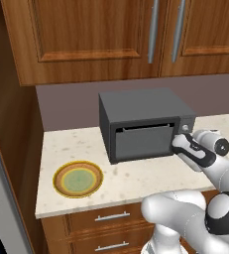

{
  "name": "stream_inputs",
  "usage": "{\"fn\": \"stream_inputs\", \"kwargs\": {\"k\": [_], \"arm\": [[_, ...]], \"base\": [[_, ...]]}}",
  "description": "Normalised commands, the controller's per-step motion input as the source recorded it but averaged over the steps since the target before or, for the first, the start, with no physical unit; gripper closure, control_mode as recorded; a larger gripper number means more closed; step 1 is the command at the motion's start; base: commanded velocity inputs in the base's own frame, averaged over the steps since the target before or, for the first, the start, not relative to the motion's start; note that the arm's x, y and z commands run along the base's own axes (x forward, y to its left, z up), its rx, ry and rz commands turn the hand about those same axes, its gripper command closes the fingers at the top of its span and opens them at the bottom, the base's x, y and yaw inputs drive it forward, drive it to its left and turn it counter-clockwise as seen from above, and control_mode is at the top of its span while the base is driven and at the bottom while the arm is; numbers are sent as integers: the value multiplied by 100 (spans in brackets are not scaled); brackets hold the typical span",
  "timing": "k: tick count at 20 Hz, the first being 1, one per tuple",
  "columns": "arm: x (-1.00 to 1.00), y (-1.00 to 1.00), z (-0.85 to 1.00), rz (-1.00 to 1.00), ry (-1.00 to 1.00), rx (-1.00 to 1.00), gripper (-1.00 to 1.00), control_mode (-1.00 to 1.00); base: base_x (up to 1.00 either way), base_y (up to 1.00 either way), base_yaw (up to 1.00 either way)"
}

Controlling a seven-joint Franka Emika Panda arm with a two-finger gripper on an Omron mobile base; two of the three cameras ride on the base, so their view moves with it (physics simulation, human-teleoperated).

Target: Pull the toaster oven rack outwards. Pick up the baguette from the plate and place it on the toaster oven rack. Close the toaster oven door fully and set the temperature to the lowest setting.

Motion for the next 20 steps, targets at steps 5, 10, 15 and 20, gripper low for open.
{"fn": "stream_inputs", "kwargs": {"k": [5, 10, 15, 20], "arm": [[9, 0, 0, 0, 1, -1, -100, -100], [0, 0, 0, 0, 0, 0, -100, -100], [0, -2, 0, 0, 0, 4, -100, -100], [0, -2, 0, 0, 0, 5, -100, -100]], "base": [[0, 0, 0], [0, 0, 0], [0, 0, 0], [0, 0, 0]]}}
